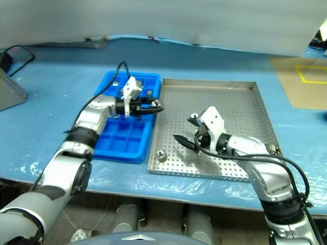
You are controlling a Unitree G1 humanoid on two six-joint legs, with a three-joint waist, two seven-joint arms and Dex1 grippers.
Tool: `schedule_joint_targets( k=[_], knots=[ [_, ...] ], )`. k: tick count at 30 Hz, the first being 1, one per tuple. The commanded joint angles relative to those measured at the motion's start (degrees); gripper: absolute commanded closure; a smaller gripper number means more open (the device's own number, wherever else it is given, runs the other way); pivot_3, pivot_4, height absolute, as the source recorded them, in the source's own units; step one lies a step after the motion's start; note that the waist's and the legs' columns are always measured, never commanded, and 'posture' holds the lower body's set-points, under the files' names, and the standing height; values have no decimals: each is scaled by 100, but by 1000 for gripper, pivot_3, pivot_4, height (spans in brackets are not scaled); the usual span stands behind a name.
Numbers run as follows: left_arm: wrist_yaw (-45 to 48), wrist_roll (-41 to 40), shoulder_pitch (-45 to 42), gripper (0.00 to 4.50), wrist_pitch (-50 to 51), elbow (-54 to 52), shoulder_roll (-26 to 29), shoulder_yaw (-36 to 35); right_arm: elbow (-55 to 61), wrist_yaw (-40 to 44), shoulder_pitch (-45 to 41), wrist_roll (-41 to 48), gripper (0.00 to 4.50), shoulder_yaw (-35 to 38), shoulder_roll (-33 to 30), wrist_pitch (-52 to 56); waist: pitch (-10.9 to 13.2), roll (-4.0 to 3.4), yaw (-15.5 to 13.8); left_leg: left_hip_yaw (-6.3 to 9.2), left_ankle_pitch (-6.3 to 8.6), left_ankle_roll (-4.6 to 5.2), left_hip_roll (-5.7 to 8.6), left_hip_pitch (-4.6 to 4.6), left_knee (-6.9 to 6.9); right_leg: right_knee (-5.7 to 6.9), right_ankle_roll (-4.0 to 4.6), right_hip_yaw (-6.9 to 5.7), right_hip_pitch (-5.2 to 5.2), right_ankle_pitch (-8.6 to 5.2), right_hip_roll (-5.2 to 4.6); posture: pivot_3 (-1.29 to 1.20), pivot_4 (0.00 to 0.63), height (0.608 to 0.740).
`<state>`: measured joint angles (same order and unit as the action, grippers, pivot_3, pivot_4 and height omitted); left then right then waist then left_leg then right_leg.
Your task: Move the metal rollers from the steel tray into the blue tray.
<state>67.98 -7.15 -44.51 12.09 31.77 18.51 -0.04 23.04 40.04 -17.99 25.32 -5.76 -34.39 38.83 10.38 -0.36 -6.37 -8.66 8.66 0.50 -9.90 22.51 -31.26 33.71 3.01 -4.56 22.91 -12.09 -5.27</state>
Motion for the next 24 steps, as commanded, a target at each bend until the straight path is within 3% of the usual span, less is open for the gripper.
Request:
schedule_joint_targets(
  k=[1, 11, 17, 24],
  knots=[
    [-425, -367, 552, 2780, 708, -1514, 251, -235, -388, 443, -485, -101, 292, -285, 142, -406, 0, 0, -142, 3, -2, -3, 0, 12, -3, 8, 4, -3, 11, -2, 0, 378, 150, 740],
    [-1617, -938, 2137, 2780, 1830, -3633, 676, -746, -1389, 1079, -1325, -448, 292, -797, 639, -895, 1, 0, -742, 14, -5, -31, -2, 35, -8, 20, 6, -10, 26, -4, 0, 512, 150, 740],
    [-1780, -1050, 2752, 2780, 1951, -3929, 1009, -713, -1489, 1190, -1378, -548, 292, -834, 752, -924, 0, 0, -897, 15, -9, -38, -4, 33, -4, 24, 6, -8, 31, -4, 5, 514, 150, 740],
    [-1886, -1091, 2868, 2780, 2060, -4002, 1144, -457, -1491, 1127, -1282, -636, 292, -780, 817, -941, 0, 0, -1031, 14, -15, -51, 0, 8, -3, 53, 2, 12, 31, -6, 7, 491, 150, 740]
  ],
)
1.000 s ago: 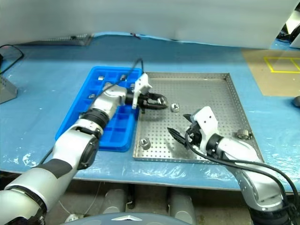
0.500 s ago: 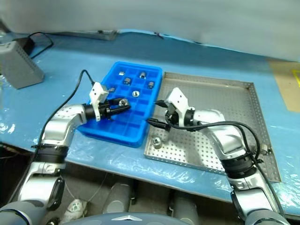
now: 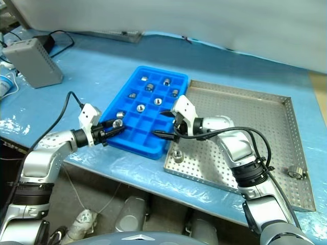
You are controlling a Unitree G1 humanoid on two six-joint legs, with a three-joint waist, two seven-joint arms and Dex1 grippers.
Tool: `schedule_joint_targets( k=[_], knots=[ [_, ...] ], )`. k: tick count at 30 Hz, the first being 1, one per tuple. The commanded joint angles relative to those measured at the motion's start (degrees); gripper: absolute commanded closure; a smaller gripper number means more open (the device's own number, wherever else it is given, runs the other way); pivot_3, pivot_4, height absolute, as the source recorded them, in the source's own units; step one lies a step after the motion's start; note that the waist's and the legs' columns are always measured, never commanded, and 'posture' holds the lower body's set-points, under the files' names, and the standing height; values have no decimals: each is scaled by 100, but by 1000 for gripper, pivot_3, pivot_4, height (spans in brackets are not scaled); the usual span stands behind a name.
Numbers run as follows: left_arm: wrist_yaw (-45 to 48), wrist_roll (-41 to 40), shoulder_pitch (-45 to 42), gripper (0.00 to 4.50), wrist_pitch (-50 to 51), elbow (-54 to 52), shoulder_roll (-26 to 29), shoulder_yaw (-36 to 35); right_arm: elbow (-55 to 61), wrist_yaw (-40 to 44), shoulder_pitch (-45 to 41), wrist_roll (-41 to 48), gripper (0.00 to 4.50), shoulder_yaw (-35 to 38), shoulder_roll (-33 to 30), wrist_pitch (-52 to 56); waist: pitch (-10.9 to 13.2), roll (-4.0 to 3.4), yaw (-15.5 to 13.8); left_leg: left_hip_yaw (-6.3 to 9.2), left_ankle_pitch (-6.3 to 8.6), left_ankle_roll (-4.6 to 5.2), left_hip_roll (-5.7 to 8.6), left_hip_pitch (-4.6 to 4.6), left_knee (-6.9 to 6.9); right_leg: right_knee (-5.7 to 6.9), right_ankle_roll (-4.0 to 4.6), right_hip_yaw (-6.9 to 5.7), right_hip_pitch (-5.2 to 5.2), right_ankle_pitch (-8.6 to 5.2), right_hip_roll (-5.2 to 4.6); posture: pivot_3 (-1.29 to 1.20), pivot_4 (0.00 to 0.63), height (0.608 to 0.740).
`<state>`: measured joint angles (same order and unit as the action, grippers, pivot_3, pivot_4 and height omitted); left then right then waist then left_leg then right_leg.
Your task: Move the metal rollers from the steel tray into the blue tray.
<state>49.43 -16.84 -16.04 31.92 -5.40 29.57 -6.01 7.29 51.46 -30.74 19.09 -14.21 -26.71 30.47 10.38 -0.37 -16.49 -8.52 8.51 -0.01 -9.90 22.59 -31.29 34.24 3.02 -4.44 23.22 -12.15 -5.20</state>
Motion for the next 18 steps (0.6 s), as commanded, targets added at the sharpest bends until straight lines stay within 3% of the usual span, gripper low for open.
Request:
schedule_joint_targets(
  k=[1, 3, 9, 18],
  knots=[
    [-47, -113, 7, 2780, 116, -314, 40, 201, 92, -34, 18, -22, 292, 67, 58, -100, 0, 0, -33, 0, -2, -4, 1, -5, 3, 5, 0, 3, 0, -1, 0, 491, 150, 740],
    [-84, -110, -36, 2780, 180, -336, 53, 286, 114, -65, 66, -44, 292, 70, 64, -97, 0, 0, -67, 0, -5, -8, 1, -12, 4, 15, -1, 6, 0, -2, 0, 491, 150, 740],
    [-56, -137, -221, 858, 352, -192, 235, 456, 178, -149, 186, -94, 292, 119, 56, -107, 0, 0, -93, -2, -13, -21, 2, -37, 11, 38, -27, 27, 1, -26, 8, 449, 150, 740],
    [585, -426, -788, 858, 100, 287, 430, 468, 487, -130, 707, -1, 292, 511, -443, 8, 0, 0, -106, -6, -16, -26, 5, -44, 15, 44, -19, 36, 0, -23, 12, 395, 150, 740]
  ],
)
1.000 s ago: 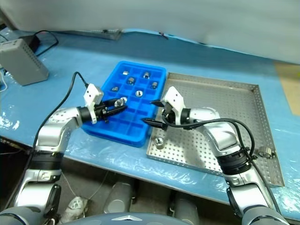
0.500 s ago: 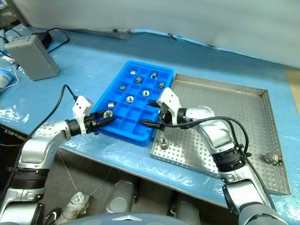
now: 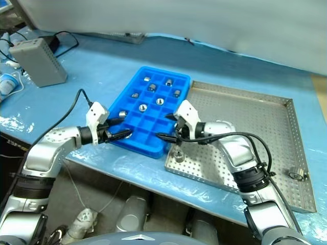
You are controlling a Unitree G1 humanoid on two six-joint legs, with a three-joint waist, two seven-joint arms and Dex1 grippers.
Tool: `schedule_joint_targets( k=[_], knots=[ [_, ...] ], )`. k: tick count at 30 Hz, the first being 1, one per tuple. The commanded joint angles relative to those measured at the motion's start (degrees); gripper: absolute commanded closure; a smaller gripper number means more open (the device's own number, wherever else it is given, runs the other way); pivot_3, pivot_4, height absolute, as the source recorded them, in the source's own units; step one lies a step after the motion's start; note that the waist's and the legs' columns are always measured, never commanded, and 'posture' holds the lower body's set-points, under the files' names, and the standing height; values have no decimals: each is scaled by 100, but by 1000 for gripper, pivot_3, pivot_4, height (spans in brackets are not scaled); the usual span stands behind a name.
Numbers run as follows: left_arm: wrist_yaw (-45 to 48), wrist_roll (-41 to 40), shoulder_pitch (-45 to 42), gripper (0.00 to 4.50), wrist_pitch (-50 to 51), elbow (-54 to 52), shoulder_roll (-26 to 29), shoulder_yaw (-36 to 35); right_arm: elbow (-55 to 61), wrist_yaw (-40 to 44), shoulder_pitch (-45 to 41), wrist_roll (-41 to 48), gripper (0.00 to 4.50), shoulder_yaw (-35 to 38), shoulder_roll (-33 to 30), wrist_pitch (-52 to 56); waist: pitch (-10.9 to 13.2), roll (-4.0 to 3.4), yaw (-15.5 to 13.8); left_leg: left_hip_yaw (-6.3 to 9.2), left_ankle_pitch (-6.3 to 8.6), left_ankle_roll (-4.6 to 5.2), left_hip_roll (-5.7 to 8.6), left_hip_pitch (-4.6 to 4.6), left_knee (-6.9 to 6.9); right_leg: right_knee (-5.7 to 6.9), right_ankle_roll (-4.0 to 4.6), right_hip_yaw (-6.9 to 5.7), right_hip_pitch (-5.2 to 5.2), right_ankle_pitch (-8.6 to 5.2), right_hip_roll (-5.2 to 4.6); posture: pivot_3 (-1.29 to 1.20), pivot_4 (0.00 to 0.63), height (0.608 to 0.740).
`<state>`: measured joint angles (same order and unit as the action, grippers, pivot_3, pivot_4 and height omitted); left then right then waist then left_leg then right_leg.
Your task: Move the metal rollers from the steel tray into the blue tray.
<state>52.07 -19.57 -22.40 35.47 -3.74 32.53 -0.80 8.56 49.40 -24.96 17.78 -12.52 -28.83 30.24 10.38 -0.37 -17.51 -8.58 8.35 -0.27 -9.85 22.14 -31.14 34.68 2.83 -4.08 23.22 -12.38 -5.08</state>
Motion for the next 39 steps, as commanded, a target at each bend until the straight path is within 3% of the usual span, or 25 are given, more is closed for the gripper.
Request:
schedule_joint_targets(
  k=[1, 7, 15, 24, 31, 36, 39],
  knots=[
    [536, -122, -148, 858, -468, 219, 197, 24, 442, 144, 276, 161, 292, 424, -393, 60, 0, 0, -3, -1, 0, 1, 0, -2, -1, 0, 7, 3, 0, 4, 0, 382, 150, 740],
    [1604, -75, -234, 858, -1080, 735, 431, 487, 1249, 435, 1105, 442, 292, 718, -1084, 310, 0, 0, 9, -10, 2, 3, -1, -7, 7, -5, -17, 17, 2, -10, 6, 309, 150, 740],
    [1970, 49, -840, 858, -1586, 1694, -94, 822, 1703, 257, 1595, 399, 292, 513, -1152, 526, -1, 0, 109, -12, 0, 0, 1, -30, 4, -1, -19, 22, -16, -12, 4, 276, 150, 740],
    [2060, 7, -1023, 858, -1208, 1353, -217, 1003, 1096, -1, 1565, -84, 292, 57, -828, 155, -1, 1, 211, -12, 1, 3, 1, -13, 5, -1, 13, 20, -3, 5, 5, 272, 150, 740],
    [2122, 21, -1708, 858, -833, 1586, -187, 992, 619, 133, 1538, -436, 292, -235, -759, -303, -1, 1, 277, -11, 0, 1, 0, -15, 2, 1, -15, 18, -4, -12, 5, 276, 150, 740],
    [1925, -181, -1925, 858, -167, 993, -207, 953, 417, 107, 1421, -461, 292, -190, -592, -319, -1, 2, 362, -11, 1, 4, 1, -13, 2, -1, 15, 18, -5, 6, 4, 271, 150, 740],
    [1755, -331, -1963, 858, 307, 486, -194, 947, 907, 95, 1307, -264, 292, -45, -671, 157, -1, 2, 409, -11, 3, 6, 2, -7, 1, -2, 21, 15, -4, 7, 4, 267, 150, 740]
  ],
)
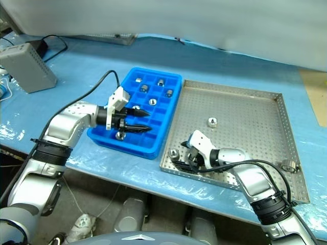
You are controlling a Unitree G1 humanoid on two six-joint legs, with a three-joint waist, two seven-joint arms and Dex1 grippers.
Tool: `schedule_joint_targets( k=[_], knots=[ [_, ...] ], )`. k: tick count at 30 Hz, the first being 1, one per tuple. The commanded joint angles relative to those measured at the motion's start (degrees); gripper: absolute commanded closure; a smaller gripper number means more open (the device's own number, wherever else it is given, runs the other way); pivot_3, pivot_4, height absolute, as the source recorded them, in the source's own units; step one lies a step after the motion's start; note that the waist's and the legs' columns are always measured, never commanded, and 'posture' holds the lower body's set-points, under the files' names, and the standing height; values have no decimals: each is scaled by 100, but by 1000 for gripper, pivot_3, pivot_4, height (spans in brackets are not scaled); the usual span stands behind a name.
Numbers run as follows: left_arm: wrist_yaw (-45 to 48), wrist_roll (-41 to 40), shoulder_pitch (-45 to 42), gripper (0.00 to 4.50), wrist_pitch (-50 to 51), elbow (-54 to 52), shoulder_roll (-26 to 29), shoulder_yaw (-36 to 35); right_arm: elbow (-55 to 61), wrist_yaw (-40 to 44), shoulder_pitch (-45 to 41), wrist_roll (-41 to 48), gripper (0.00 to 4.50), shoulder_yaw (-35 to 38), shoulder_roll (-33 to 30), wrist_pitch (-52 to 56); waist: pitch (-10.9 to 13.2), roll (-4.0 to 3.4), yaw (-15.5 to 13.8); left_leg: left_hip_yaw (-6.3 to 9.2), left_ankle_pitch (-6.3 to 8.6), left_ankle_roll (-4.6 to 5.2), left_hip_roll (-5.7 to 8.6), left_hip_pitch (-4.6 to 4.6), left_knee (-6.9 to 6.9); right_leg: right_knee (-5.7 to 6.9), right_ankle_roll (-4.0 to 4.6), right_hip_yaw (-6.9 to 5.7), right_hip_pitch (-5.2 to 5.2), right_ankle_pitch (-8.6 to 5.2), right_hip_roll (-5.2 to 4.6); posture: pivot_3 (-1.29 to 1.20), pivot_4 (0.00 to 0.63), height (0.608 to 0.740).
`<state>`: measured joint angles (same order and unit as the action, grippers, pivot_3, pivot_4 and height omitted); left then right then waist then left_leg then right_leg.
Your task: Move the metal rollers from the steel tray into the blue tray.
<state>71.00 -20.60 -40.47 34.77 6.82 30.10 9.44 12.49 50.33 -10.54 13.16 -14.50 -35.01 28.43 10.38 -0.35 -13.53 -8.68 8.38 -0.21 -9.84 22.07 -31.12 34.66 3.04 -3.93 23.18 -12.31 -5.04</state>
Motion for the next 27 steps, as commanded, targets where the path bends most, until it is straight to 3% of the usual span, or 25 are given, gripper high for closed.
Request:
schedule_joint_targets(
  k=[1, 4, 5, 7, 13, 22, 25, 27],
  knots=[
    [-203, -275, -183, 858, 525, -709, 47, -83, 698, -11, -183, 268, 292, 201, -86, 526, 0, -1, 21, 0, 0, 0, 0, 1, -1, 0, 0, 0, 0, 0, 0, 264, 150, 740],
    [-395, -383, -231, 858, 846, -1001, 31, -112, 1156, -69, -310, 432, 292, 291, -157, 1038, 0, -1, 32, 0, 0, 0, -1, -1, -3, 3, 1, 0, 0, 0, 1, 258, 150, 740],
    [-457, -403, -227, 839, 901, -1067, 17, -107, 1291, -105, -361, 496, 472, 319, -163, 1215, 0, 0, 33, 0, -1, -1, -2, -2, -4, 4, 0, 0, 0, 0, 1, 257, 150, 740],
    [-563, -413, -188, 833, 929, -1138, -16, -79, 1491, -166, -418, 579, 953, 328, -160, 1455, 0, -1, 33, 0, -2, -2, -2, -7, -3, 4, -7, 0, -2, -4, 1, 254, 150, 740],
    [-684, -381, 442, 833, 613, -1433, 60, -66, 1590, -356, -393, 594, 2950, 146, -37, 1658, 0, -1, 51, -1, -1, -1, -1, -3, -2, 1, -13, 1, 0, -7, 1, 249, 150, 740],
    [-581, -288, 692, 833, 9, -1012, 259, -212, 972, -518, -609, 332, 2950, -32, 208, 1156, 0, -1, 140, 2, -2, -4, 0, 1, -6, 3, -36, -3, 0, -21, -1, 255, 150, 740],
    [-518, -272, 647, 833, -213, -720, 302, -235, 727, -482, -707, 476, 2325, 236, 298, 937, 0, -1, 171, 2, -5, -8, -2, -3, -4, 5, -37, -2, 1, -21, 0, 258, 150, 740],
    [-479, -248, 624, 833, -362, -517, 316, -233, 666, -305, -646, 677, 1657, 433, 245, 920, 0, -1, 176, 2, -5, -8, -2, -1, -2, 4, -36, -3, 2, -21, 1, 260, 150, 740]
  ],
)
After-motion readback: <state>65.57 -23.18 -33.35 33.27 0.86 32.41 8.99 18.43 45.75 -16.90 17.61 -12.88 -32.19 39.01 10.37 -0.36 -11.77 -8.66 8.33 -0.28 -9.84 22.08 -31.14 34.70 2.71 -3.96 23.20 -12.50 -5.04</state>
